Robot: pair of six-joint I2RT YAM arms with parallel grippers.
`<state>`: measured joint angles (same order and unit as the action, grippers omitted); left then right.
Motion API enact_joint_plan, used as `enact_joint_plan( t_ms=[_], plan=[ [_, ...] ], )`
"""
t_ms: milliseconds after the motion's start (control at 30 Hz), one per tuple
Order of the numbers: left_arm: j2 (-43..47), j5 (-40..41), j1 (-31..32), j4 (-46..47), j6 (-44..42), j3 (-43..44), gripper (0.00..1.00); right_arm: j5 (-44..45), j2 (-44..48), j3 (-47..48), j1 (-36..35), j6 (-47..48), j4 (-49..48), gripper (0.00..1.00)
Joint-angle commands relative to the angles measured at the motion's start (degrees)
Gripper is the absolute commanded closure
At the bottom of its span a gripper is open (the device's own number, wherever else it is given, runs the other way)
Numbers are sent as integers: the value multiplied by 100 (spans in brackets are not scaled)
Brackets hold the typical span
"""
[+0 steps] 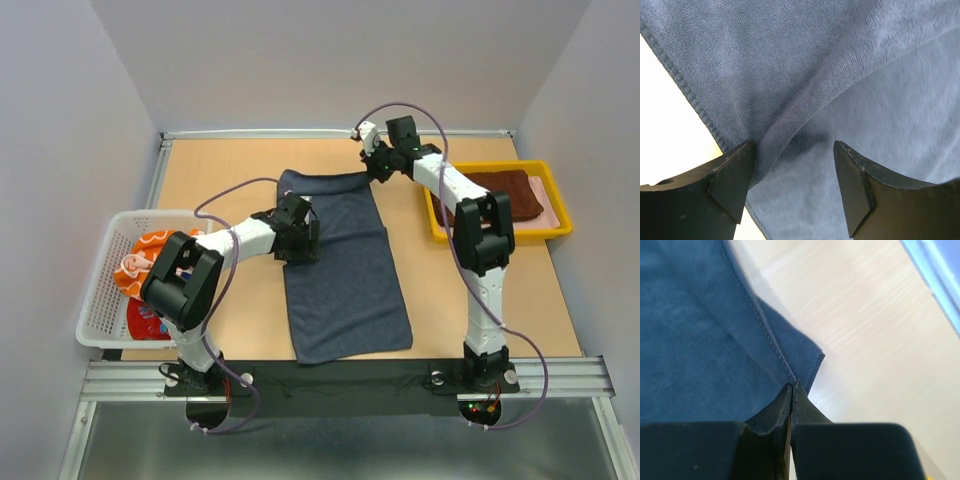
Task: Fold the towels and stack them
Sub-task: Flatten out the crumpled towel
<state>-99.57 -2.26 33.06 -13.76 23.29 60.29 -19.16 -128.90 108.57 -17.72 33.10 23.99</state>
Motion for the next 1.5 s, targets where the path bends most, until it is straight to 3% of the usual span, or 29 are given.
enact_joint_plan(
  t_ms=[0,200,400,600,767,1033,1233,1467],
  plan=[
    [630,-222,130,-224,299,-359,24,-194,1294,-406,-144,-321,-166,100],
    [1413,-284,140,-145,554,-633,15,-360,2657,-2022,-460,-1024,-166,100],
    [1924,121,-132,-303,300,-265,11,-755,3845,-3717,-777,-1841,-166,100],
    [1301,409,-651,-452,-263,656,11,-748,4294,-5063,-883,-3026,-201,99],
    [334,490,-678,-593,-851,1581,12,-475,4435,-5925,-874,-3722,-315,99],
    [-869,-309,-669,-417,-2590,3066,16,-545,4356,-6190,-874,-3890,-676,100],
    [-1862,-1486,-643,-741,-3163,4270,21,-633,4268,-6182,-874,-3864,-746,100],
    [-2707,-1768,-537,-1102,-3313,5150,27,-721,4312,-6217,-883,-3899,-817,99]
  ],
)
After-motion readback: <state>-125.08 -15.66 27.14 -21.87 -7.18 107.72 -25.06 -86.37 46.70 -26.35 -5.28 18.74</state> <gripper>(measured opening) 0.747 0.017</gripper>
